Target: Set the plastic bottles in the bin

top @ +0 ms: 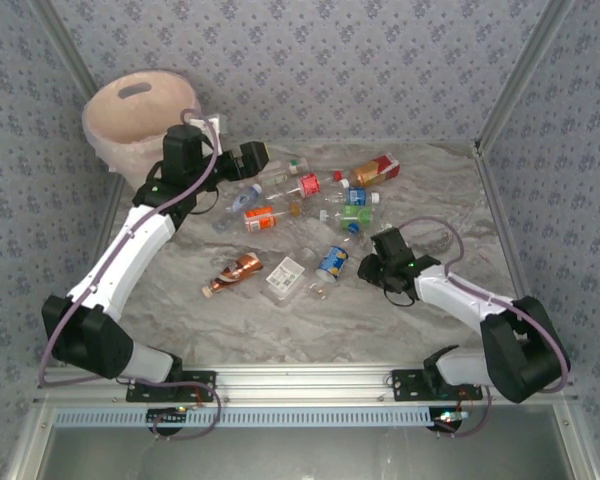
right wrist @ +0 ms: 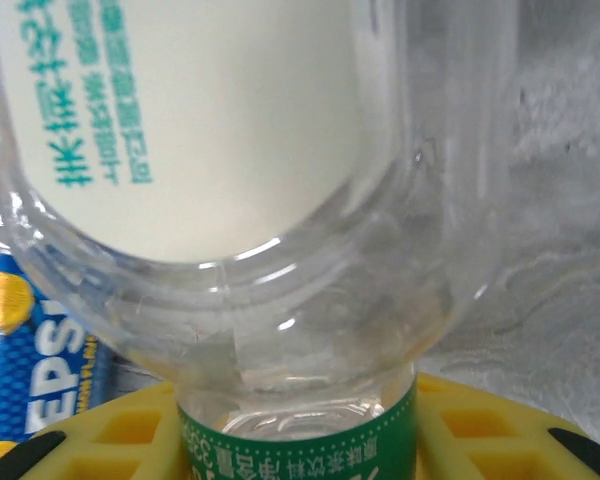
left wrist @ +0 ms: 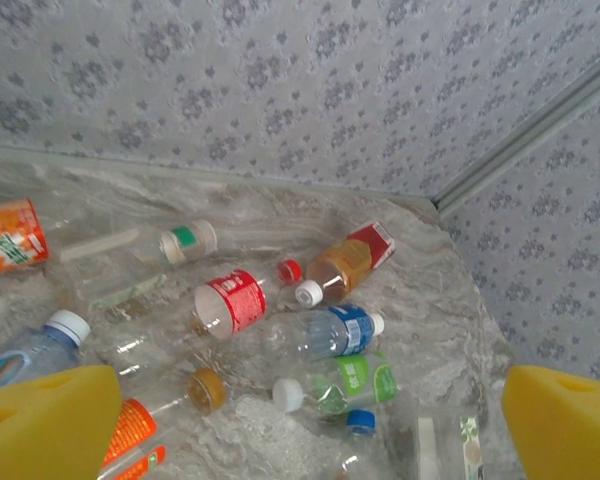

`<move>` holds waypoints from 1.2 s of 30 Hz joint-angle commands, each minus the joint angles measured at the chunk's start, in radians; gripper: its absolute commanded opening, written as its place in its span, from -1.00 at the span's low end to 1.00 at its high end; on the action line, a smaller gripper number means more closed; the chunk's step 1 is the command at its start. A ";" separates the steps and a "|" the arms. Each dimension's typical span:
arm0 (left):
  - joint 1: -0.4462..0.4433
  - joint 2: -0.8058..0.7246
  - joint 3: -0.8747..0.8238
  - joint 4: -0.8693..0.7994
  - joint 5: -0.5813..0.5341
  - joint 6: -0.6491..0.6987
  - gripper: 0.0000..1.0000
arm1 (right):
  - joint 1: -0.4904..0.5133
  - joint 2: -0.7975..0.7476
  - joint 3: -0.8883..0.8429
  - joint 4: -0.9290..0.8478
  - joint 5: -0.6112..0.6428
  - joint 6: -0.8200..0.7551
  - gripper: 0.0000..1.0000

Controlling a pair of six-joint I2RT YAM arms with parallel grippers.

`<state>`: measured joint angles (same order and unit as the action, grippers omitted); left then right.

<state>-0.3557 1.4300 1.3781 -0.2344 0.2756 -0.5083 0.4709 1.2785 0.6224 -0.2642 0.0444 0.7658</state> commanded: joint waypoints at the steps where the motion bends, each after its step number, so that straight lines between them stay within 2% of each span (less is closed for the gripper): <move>1: -0.008 0.034 -0.002 0.052 0.103 -0.035 0.96 | 0.001 -0.054 0.016 0.074 0.021 -0.127 -0.40; 7: -0.047 0.067 -0.090 0.221 0.155 -0.125 0.96 | 0.027 -0.083 0.017 0.250 -0.098 -0.243 -0.50; 15: -0.137 0.138 -0.137 0.275 0.168 -0.175 0.96 | 0.088 -0.014 0.024 0.504 -0.200 -0.267 -0.51; 23: -0.174 0.176 -0.169 0.411 0.280 -0.202 0.96 | 0.128 0.065 0.068 0.606 -0.292 -0.287 -0.49; 28: -0.218 0.164 -0.165 0.323 0.146 -0.124 0.96 | 0.139 0.097 0.108 0.616 -0.325 -0.270 -0.49; 36: -0.246 0.188 -0.157 0.286 0.093 -0.109 0.94 | 0.151 0.114 0.131 0.675 -0.417 -0.255 -0.49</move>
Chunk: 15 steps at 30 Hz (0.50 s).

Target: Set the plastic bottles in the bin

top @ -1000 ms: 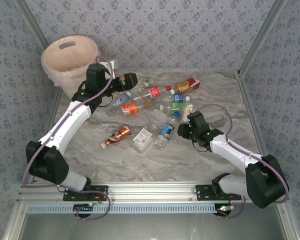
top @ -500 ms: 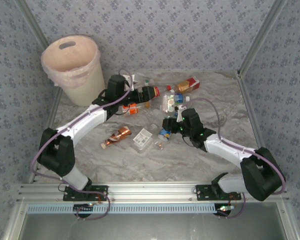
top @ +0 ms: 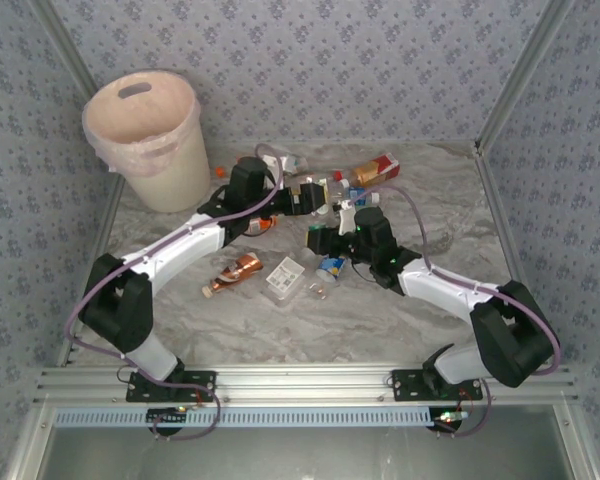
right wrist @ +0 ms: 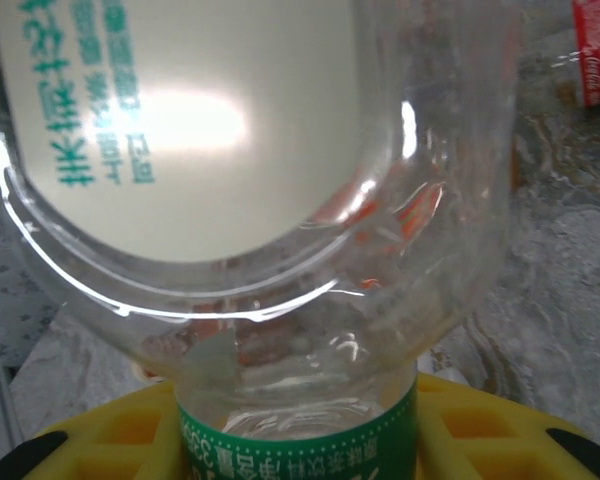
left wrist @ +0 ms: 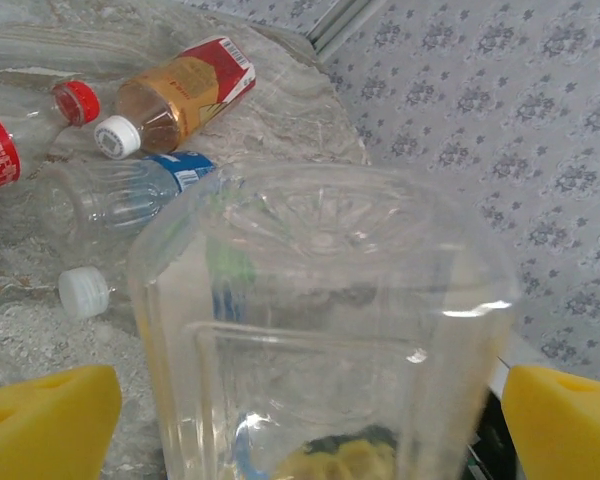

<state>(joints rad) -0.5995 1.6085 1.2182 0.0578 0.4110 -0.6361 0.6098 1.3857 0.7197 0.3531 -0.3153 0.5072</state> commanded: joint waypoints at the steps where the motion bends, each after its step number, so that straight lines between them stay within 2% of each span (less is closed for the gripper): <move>1: -0.002 0.010 0.001 -0.001 -0.045 0.016 0.87 | 0.014 0.007 0.035 0.061 -0.065 0.002 -0.48; 7: -0.002 0.023 0.020 -0.008 -0.024 0.012 0.43 | 0.022 0.002 0.037 0.064 -0.095 -0.006 -0.46; 11: -0.002 0.021 0.020 -0.009 -0.029 0.013 0.24 | 0.020 -0.001 0.040 0.044 -0.096 -0.004 -0.44; 13: -0.002 0.019 0.021 -0.009 -0.029 0.012 0.20 | 0.019 0.001 0.043 0.021 -0.105 -0.010 -0.32; 15: 0.000 0.021 0.023 -0.006 -0.031 0.010 0.17 | 0.016 -0.001 0.047 -0.006 -0.105 -0.020 -0.11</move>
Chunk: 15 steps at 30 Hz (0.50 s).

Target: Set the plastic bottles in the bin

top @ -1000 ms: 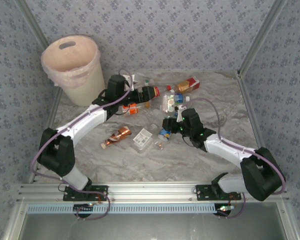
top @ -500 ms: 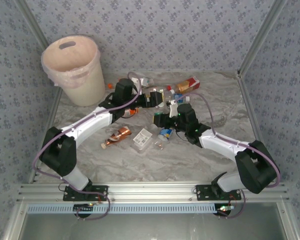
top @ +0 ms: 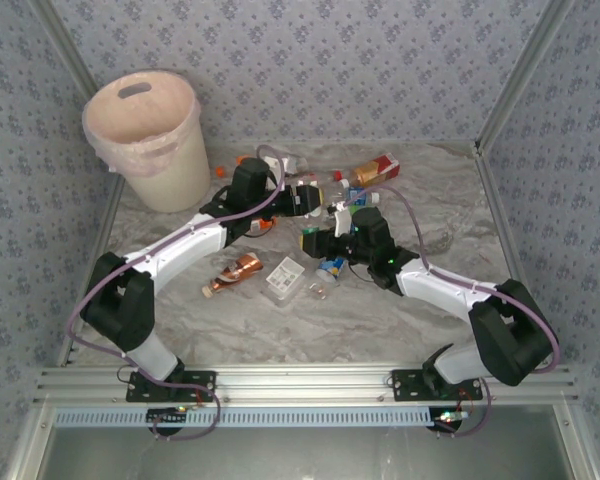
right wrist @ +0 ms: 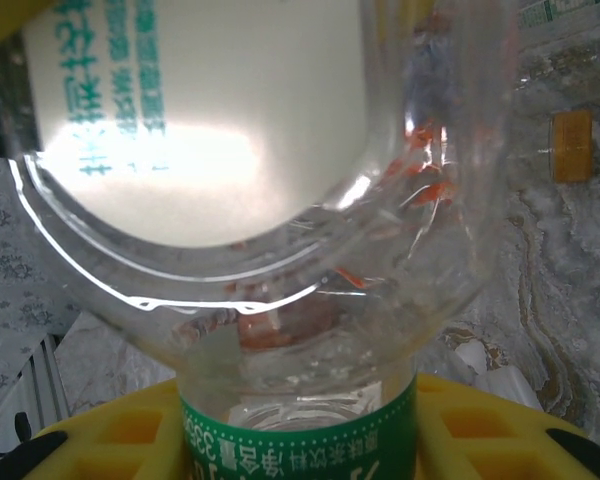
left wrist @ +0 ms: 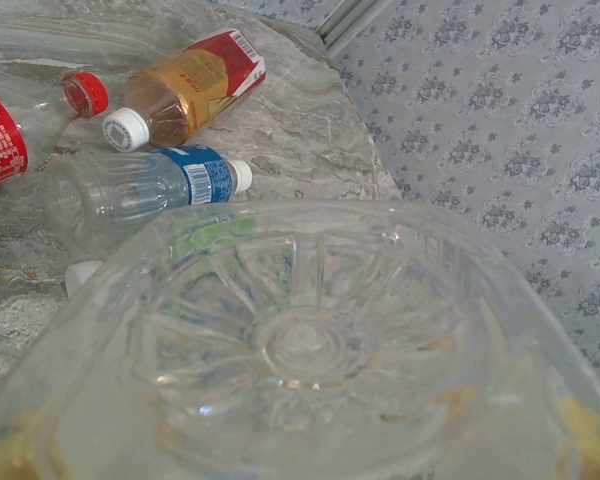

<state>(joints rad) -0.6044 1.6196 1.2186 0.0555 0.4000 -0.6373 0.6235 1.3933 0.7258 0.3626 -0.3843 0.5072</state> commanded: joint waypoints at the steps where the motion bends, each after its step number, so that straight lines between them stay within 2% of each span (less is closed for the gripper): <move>1: 0.004 0.010 0.022 -0.001 -0.022 0.008 0.17 | -0.002 -0.010 0.041 -0.030 -0.031 -0.024 0.00; 6: 0.008 0.010 0.031 0.005 -0.054 0.002 0.17 | -0.035 -0.017 0.040 -0.070 -0.068 -0.028 0.39; 9: 0.012 0.013 0.033 0.002 -0.064 -0.005 0.18 | -0.039 -0.048 0.028 -0.072 -0.084 -0.084 0.65; 12: 0.020 0.010 0.026 0.013 -0.065 -0.014 0.17 | -0.046 -0.091 0.021 -0.100 -0.080 -0.127 0.98; 15: 0.029 0.001 0.021 0.018 -0.068 -0.024 0.16 | -0.061 -0.135 0.015 -0.142 -0.067 -0.155 1.00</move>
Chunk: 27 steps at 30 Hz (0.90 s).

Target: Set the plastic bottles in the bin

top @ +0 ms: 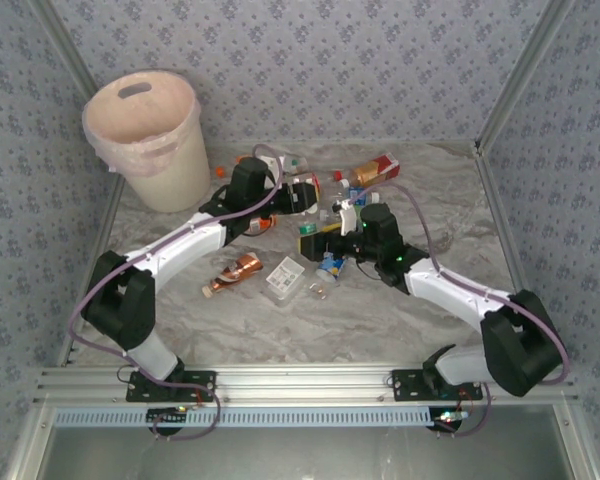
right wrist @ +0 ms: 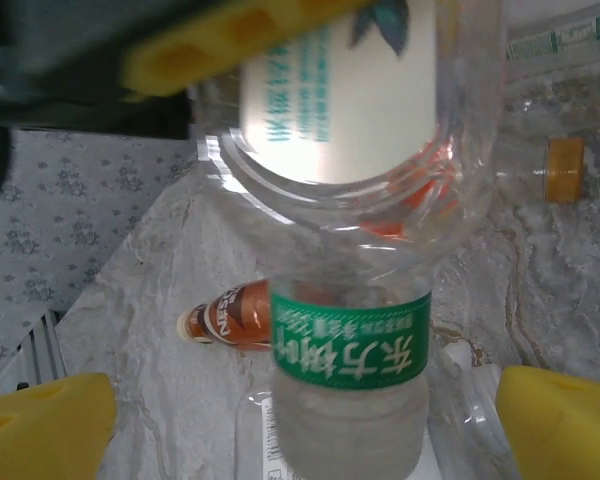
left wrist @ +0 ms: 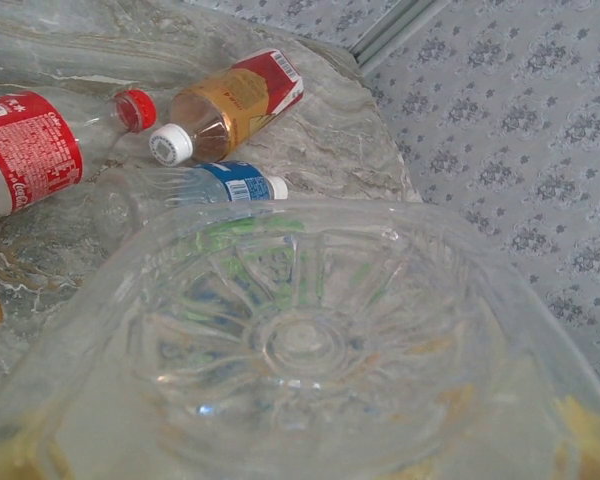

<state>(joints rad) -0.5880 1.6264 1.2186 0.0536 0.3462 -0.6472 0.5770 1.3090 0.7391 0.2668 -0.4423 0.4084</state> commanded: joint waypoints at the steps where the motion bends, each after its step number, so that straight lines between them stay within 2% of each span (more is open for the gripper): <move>1: 0.016 -0.009 0.019 0.020 -0.014 -0.016 0.17 | -0.019 -0.067 -0.002 -0.066 -0.008 -0.066 1.00; 5: 0.030 -0.029 0.013 0.017 -0.028 -0.024 0.17 | -0.038 -0.147 -0.027 -0.147 0.038 -0.116 1.00; 8: 0.036 -0.046 0.008 0.013 -0.050 -0.022 0.16 | -0.049 -0.213 -0.063 -0.164 0.224 -0.079 1.00; 13: 0.064 -0.066 0.038 -0.037 -0.064 -0.005 0.17 | -0.080 -0.287 -0.190 0.018 0.379 0.035 1.00; 18: 0.101 -0.092 0.097 -0.102 -0.104 0.041 0.17 | -0.087 -0.297 -0.242 0.115 0.501 0.100 1.00; 20: 0.113 -0.113 0.107 -0.100 -0.141 0.065 0.16 | -0.093 -0.290 -0.264 0.163 0.523 0.140 1.00; 24: 0.144 -0.144 0.141 -0.091 -0.210 0.096 0.16 | -0.101 -0.272 -0.298 0.272 0.489 0.155 1.00; 27: 0.166 -0.174 0.142 -0.040 -0.286 0.110 0.16 | -0.101 -0.268 -0.300 0.288 0.510 0.155 1.00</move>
<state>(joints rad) -0.4397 1.5074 1.3273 -0.0437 0.1524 -0.5800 0.4789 1.0389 0.4465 0.4618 0.0303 0.5358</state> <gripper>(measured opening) 0.581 0.999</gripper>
